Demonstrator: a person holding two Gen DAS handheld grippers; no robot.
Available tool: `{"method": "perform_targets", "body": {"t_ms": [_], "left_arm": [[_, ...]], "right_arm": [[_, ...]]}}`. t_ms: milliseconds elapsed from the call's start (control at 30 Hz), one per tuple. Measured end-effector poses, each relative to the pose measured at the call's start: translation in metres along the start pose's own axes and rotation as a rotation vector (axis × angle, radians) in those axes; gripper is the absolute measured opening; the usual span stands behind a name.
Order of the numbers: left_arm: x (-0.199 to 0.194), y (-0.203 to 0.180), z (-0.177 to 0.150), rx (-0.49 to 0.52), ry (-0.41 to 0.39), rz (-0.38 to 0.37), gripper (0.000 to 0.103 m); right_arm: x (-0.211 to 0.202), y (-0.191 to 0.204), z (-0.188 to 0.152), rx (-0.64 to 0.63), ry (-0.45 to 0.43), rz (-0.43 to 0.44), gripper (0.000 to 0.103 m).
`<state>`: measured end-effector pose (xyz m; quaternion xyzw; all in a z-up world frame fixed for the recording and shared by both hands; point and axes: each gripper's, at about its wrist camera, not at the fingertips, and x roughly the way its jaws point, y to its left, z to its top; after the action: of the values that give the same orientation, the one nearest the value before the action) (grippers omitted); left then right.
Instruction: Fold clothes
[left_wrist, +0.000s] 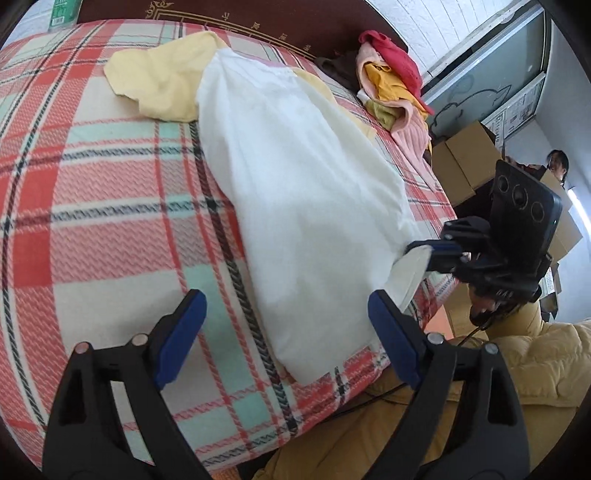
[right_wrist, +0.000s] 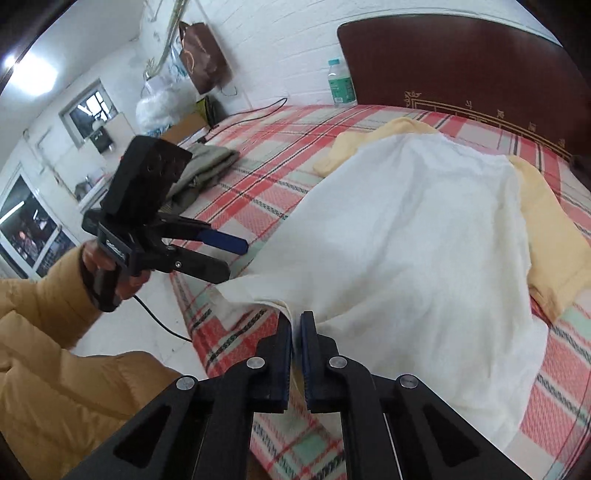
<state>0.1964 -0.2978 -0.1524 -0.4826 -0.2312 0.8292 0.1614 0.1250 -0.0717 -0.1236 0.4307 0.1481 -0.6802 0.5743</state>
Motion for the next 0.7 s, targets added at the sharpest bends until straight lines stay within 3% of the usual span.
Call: {"method": "perform_targets", "body": {"t_ms": [167,233,267,333,367,400,533,633,700], "left_arm": [[0.013,-0.010,0.003,0.024,-0.001,0.023,0.090],[0.017,-0.015,0.008,0.032,0.004,0.046,0.086],[0.020,-0.017,0.011,0.037,0.009,0.059,0.076],[0.027,-0.019,0.016,0.039,0.028,0.078,0.048],[0.030,-0.020,0.018,0.047,0.039,0.103,0.024],[0.033,-0.022,0.019,0.054,0.049,0.129,0.014],[0.013,-0.019,0.028,0.057,-0.027,0.221,0.007],[-0.030,0.004,0.039,-0.013,-0.126,0.288,0.007],[-0.046,0.015,0.040,-0.035,-0.144,0.330,0.007]], "right_arm": [[-0.003,0.008,-0.020,-0.050,0.094,-0.040,0.006],[-0.004,0.012,-0.027,-0.069,0.132,-0.056,0.011],[-0.006,0.013,-0.030,-0.078,0.140,-0.061,0.014],[-0.016,0.017,-0.021,-0.081,0.072,-0.049,0.037],[-0.021,0.018,-0.016,-0.082,0.038,-0.044,0.040],[-0.026,0.018,-0.010,-0.080,0.006,-0.048,0.041],[-0.038,-0.001,0.004,0.000,-0.091,-0.086,0.043],[-0.048,-0.026,0.003,0.099,-0.129,-0.142,0.048],[-0.055,-0.046,-0.001,0.168,-0.146,-0.168,0.048]]}}
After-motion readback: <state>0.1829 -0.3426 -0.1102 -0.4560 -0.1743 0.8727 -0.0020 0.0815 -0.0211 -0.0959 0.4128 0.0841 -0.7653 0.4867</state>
